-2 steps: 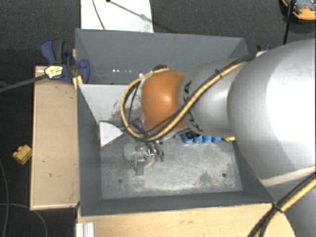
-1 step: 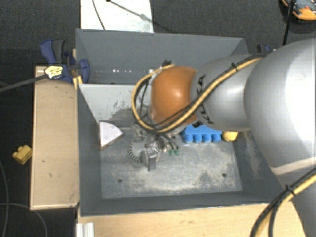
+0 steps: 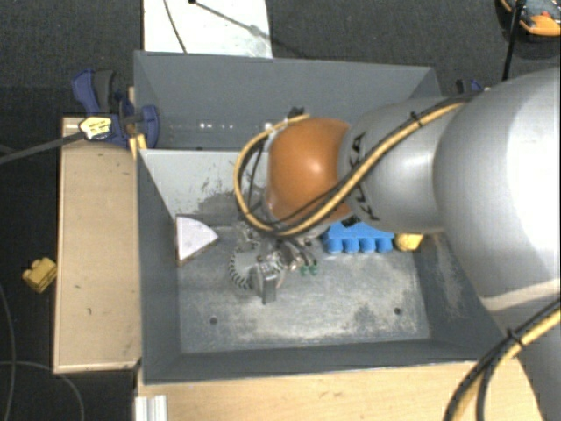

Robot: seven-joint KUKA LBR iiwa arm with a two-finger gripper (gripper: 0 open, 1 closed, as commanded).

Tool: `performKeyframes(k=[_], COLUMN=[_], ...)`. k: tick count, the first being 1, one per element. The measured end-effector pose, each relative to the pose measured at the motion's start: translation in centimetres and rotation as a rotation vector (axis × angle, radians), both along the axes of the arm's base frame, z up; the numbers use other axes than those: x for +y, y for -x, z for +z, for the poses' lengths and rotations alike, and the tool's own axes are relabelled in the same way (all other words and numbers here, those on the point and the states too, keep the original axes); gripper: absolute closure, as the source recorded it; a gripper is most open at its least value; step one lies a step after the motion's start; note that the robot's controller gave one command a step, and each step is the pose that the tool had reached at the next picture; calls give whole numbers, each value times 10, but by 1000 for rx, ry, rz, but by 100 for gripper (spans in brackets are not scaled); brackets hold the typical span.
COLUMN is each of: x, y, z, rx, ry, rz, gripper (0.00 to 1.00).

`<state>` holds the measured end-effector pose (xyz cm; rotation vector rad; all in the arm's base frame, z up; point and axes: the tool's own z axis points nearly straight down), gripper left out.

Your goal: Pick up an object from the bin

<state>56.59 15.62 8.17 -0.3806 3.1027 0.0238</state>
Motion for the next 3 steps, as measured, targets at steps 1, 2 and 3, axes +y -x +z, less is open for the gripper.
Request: performKeyframes(k=[1, 2, 3], x=[0, 0, -1], y=[1, 2, 1], z=[3, 21, 44], rx=[2, 7, 6], ry=[1, 5, 9], rz=[0, 1, 2], gripper=[100, 100, 100])
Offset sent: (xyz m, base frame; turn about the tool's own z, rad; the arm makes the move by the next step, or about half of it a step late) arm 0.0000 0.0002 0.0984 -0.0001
